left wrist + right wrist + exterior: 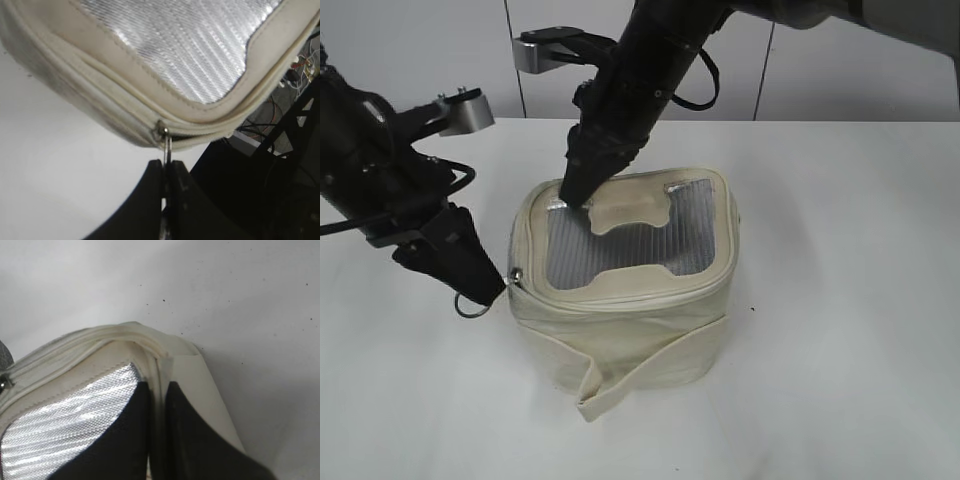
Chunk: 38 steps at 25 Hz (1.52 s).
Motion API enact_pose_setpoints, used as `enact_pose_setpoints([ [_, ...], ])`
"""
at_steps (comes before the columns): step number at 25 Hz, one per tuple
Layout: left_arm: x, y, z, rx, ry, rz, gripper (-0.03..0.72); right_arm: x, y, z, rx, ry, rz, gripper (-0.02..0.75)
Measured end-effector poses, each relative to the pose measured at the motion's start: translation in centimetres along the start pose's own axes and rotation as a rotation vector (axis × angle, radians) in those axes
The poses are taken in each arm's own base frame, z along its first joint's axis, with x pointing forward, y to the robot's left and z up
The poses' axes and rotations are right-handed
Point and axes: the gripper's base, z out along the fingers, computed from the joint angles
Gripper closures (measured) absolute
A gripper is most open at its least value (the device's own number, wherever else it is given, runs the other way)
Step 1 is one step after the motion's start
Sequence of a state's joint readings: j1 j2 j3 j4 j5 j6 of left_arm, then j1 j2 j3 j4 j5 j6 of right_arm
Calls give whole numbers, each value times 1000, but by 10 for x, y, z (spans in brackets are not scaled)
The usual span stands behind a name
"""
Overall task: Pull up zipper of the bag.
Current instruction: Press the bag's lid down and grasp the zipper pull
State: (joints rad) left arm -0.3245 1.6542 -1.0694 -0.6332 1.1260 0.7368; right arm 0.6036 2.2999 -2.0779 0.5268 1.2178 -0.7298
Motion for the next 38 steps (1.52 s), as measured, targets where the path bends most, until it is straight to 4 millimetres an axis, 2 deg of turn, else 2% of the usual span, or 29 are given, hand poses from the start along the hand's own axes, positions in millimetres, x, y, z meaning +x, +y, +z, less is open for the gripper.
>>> enact_pose_setpoints([
  [10, -5, -50, 31, 14, 121, 116, 682, 0, 0, 0, 2, 2, 22, 681],
  [20, -20, -94, 59, -33, -6, 242, 682, 1, -1, 0, 7, 9, 21, 681],
  [27, -26, -106, 67, -29, -69, 253, 682, 2, -1, 1, 4, 12, 19, 681],
  [33, -39, -119, 62, -52, -118, 319, 680, 2, -1, 1, 6, 13, 14, 681],
  [38, -41, -120, 65, -52, -127, 319, 680, 2, -1, 0, 9, 17, 9, 681],
])
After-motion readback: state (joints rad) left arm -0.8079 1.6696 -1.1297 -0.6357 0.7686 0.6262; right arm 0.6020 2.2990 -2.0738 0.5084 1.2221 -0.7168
